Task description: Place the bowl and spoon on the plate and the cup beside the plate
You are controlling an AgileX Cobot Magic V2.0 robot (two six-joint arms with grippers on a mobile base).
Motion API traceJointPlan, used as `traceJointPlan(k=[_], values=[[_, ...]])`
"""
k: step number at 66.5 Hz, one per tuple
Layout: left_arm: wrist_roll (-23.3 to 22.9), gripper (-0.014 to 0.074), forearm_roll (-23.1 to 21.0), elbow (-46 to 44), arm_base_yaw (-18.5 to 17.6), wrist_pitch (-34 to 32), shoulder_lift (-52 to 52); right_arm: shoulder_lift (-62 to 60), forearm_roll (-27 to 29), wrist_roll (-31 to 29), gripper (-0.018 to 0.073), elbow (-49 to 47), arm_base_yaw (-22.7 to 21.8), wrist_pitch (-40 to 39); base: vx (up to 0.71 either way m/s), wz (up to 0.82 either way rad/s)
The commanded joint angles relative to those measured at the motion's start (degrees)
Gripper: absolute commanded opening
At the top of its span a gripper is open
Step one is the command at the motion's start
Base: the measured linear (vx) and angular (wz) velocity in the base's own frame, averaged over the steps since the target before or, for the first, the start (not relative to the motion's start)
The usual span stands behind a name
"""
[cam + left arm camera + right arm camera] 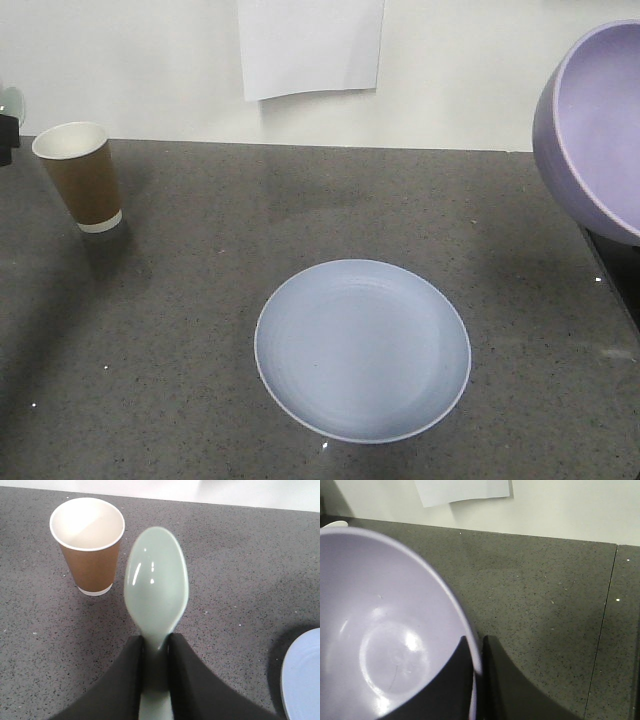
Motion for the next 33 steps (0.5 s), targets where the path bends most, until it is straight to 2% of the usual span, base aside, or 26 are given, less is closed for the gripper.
traceJointPlan(k=[1,33], values=[[-0.3,-0.0006,-1.1,-1.3,-0.3,-2.9,-1.4,-0.8,3.2,-0.3,-0.0004,-1.8,-0.4,-1.9,0.0,0.0],[-0.3,-0.0006,-1.1,-1.3,-0.3,-2.9,-1.4,-0.8,3.2,-0.3,-0.0004,-1.8,-0.4,-1.9,0.0,0.0]])
